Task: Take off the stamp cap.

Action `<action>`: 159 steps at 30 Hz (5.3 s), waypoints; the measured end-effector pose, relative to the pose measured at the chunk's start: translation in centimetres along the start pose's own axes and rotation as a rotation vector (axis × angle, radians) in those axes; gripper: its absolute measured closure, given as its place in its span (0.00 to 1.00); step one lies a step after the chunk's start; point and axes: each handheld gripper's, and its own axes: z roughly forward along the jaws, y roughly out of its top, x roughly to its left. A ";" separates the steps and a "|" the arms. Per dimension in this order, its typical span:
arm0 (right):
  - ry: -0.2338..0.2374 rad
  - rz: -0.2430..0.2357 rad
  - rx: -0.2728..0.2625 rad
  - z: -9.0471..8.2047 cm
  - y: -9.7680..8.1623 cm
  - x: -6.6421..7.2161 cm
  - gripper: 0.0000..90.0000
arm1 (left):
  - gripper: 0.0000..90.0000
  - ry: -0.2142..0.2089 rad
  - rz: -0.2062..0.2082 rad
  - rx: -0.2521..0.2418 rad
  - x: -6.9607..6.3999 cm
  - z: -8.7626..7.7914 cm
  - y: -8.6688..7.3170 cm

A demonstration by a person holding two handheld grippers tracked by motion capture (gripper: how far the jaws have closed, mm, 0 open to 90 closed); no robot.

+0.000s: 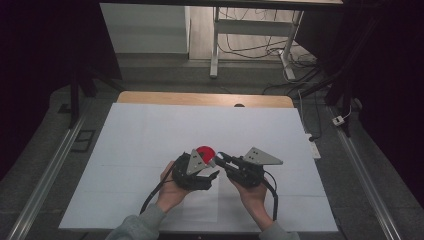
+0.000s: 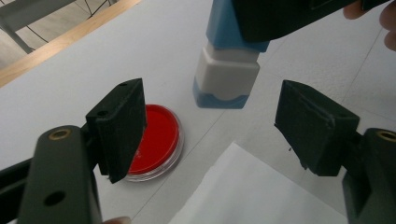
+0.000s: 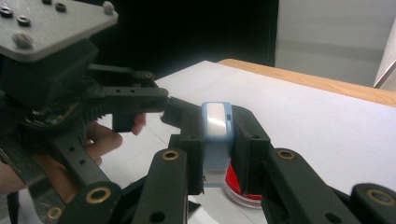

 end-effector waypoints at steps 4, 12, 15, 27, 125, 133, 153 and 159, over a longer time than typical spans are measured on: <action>0.005 -0.001 -0.006 0.1 0.1 0.2 0.83 | 0.31 0.016 0.013 0.010 0.0 0.2 -0.1; 0.014 0.008 -0.004 0.1 0.0 0.1 0.83 | 0.40 0.024 0.029 0.013 0.0 0.4 -0.5; 0.014 0.012 -0.003 0.1 0.0 0.0 0.83 | 0.44 0.024 0.035 0.011 0.0 0.4 -0.5; 0.015 0.028 -0.001 0.3 -0.3 -0.2 0.83 | 0.57 0.021 0.045 -0.005 0.0 0.3 -0.7; -0.023 0.037 0.034 0.6 -0.9 0.1 0.84 | 0.74 -0.036 0.067 0.028 0.0 0.8 -1.5; -0.023 0.035 0.037 0.6 -0.8 0.2 0.84 | 0.74 -0.024 0.091 0.030 0.0 0.8 -1.5; -0.045 0.026 0.023 0.4 -0.8 0.2 0.84 | 0.74 -0.073 0.003 0.051 0.6 1.3 -2.1; -0.067 0.027 -0.010 -0.6 -0.1 -0.3 0.84 | 0.74 -0.049 0.003 0.046 1.2 1.1 -2.5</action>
